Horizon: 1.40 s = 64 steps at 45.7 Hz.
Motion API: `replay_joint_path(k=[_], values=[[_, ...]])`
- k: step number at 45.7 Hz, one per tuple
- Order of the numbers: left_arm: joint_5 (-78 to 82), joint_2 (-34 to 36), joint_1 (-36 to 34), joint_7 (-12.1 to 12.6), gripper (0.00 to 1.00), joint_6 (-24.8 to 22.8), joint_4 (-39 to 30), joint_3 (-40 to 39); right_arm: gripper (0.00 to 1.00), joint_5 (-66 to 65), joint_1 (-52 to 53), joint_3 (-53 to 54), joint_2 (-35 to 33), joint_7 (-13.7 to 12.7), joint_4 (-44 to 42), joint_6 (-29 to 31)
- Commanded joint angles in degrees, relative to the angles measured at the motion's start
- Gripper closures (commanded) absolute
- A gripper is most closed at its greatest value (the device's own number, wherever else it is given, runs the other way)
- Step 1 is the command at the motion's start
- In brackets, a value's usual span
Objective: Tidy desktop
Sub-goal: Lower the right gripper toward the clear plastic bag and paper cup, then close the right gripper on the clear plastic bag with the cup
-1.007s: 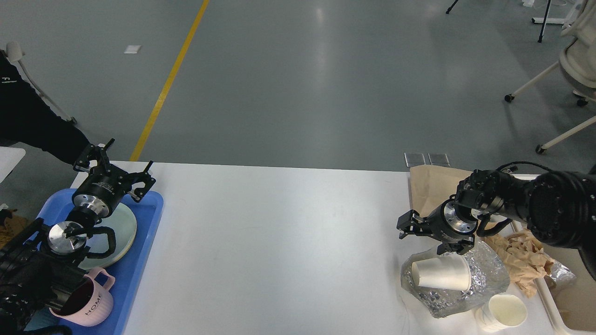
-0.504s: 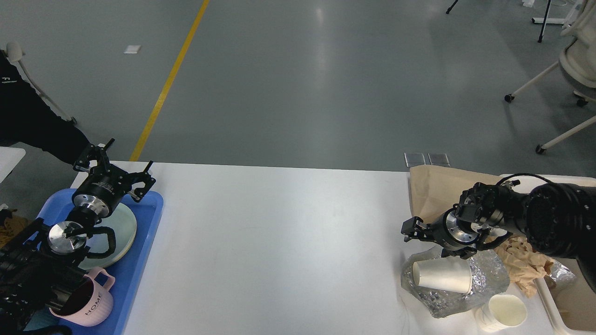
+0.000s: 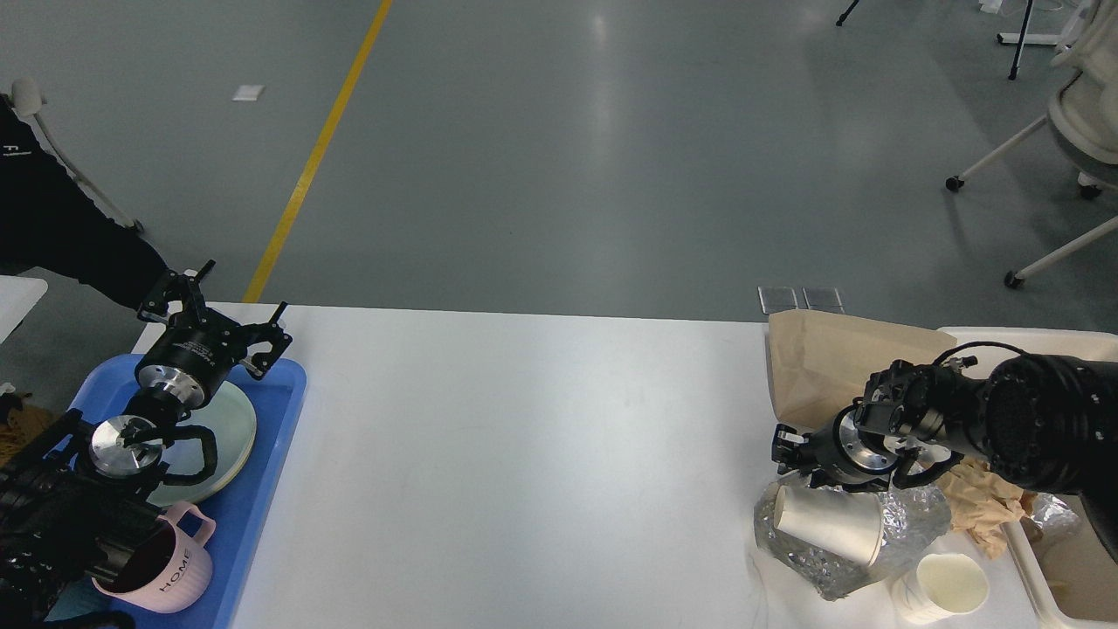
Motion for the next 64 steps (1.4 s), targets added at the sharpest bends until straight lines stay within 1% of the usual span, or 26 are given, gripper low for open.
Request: replay_joint_path(k=[1,13,22,25,27,30,34,37,51,56,60,64], values=[[0.0,0.0,0.0,0.0,0.03,0.0,0.0,0.0,0.76,0.0,-0.1,0.0,0.0,0.0,0.0,0.2],[0.0,0.0,0.0,0.0,0.03,0.0,0.0,0.0,0.76,0.0,0.4,0.1,0.1,0.0,0.7,1.1],[0.0,0.0,0.0,0.0,0.03,0.0,0.0,0.0,0.76,0.0,1.3,0.1,0.0,0.0,0.8,5.0],[0.0,0.0,0.0,0.0,0.03,0.0,0.0,0.0,0.77,0.0,2.0,0.0,0.0,0.0,0.9,5.9],[0.0,0.0,0.0,0.0,0.03,0.0,0.0,0.0,0.84,0.0,2.3,0.0,0.0,0.0,0.9,6.7],[0.0,0.0,0.0,0.0,0.03,0.0,0.0,0.0,1.0,-0.1,2.7,-0.1,-0.1,0.1,0.9,8.9],[0.0,0.0,0.0,0.0,0.03,0.0,0.0,0.0,1.0,-0.1,3.5,-0.1,-0.1,0.0,0.9,12.8],[0.0,0.0,0.0,0.0,0.03,0.0,0.0,0.0,1.0,-0.1,3.9,0.0,0.0,0.1,0.9,14.0],[0.0,0.0,0.0,0.0,0.03,0.0,0.0,0.0,1.0,-0.1,5.0,0.0,0.3,0.0,1.2,14.8],[0.0,0.0,0.0,0.0,0.03,0.0,0.0,0.0,1.0,-0.5,6.1,-0.4,0.3,0.0,2.7,14.8],[0.0,0.0,0.0,0.0,0.03,0.0,0.0,0.0,1.0,-0.6,8.0,-0.4,0.3,-0.5,4.3,14.9],[0.0,0.0,0.0,0.0,0.03,0.0,0.0,0.0,1.0,-0.7,10.6,-0.4,0.3,-1.6,6.0,15.0]])
